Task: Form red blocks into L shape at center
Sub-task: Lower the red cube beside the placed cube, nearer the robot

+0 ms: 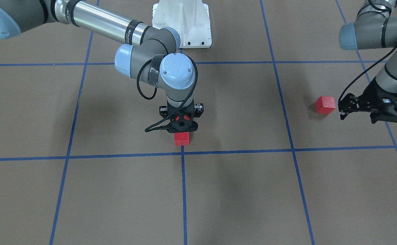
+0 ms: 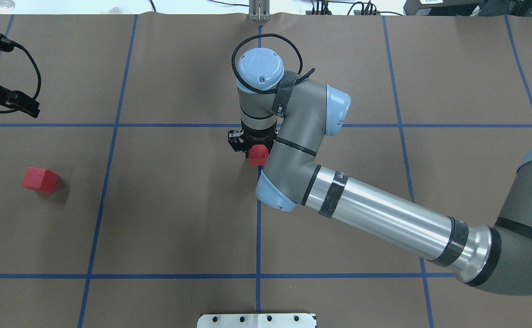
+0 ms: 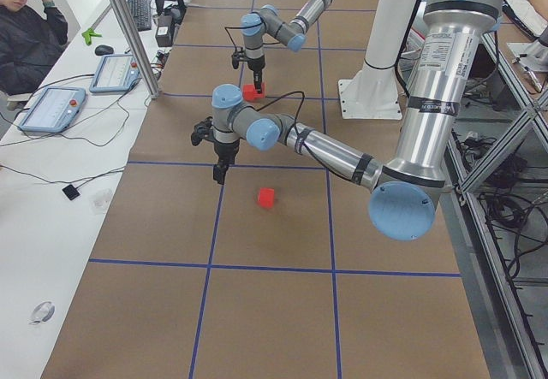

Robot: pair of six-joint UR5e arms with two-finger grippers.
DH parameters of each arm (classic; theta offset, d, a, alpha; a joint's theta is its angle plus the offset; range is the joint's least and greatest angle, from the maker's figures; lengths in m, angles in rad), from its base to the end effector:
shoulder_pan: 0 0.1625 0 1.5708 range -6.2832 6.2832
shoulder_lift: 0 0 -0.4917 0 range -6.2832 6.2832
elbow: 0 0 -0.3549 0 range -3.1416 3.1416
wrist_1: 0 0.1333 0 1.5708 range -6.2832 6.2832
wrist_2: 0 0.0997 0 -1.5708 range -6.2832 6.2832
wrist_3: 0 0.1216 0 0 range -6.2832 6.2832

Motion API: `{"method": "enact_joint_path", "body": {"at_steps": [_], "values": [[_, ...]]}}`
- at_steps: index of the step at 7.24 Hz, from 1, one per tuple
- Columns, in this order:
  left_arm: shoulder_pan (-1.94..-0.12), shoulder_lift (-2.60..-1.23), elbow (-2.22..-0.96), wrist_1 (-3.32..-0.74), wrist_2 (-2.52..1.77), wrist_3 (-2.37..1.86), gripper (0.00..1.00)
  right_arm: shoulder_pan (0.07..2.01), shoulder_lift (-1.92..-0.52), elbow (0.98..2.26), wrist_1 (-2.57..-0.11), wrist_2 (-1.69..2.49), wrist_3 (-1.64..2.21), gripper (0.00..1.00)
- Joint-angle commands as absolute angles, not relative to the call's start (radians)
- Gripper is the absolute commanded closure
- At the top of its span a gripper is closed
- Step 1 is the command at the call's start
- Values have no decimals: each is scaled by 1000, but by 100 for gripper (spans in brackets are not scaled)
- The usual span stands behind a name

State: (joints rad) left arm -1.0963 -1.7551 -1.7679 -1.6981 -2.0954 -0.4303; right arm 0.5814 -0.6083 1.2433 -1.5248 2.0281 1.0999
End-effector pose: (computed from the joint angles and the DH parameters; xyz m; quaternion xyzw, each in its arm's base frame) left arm 0.1905 -0.5293 0.5571 0.1089 0.3319 0.0859 0.9331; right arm -0.6544 -0.5253 0.2550 -0.0214 -0.3886 -0.0249 0.9208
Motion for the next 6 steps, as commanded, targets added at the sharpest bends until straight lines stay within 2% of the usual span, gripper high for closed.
{"method": "enact_joint_path", "body": {"at_steps": [1,2,4,6], "values": [[-1097,-1759,-1772,-1697,-2095,-442,0,581,-609,1241,-1519,2028,1100,100],[-1097,-1761,-1776,-1694,-2095,-452,0,581,-611,1238,-1511,2028,1100,100],[-1097,-1761,-1776,-1694,-2095,-453,0,581,-614,1233,-1509,2026,1098,92],[-1097,-1763,-1776,-1694,-2095,-453,0,586,-618,1233,-1508,2026,1098,88]]}}
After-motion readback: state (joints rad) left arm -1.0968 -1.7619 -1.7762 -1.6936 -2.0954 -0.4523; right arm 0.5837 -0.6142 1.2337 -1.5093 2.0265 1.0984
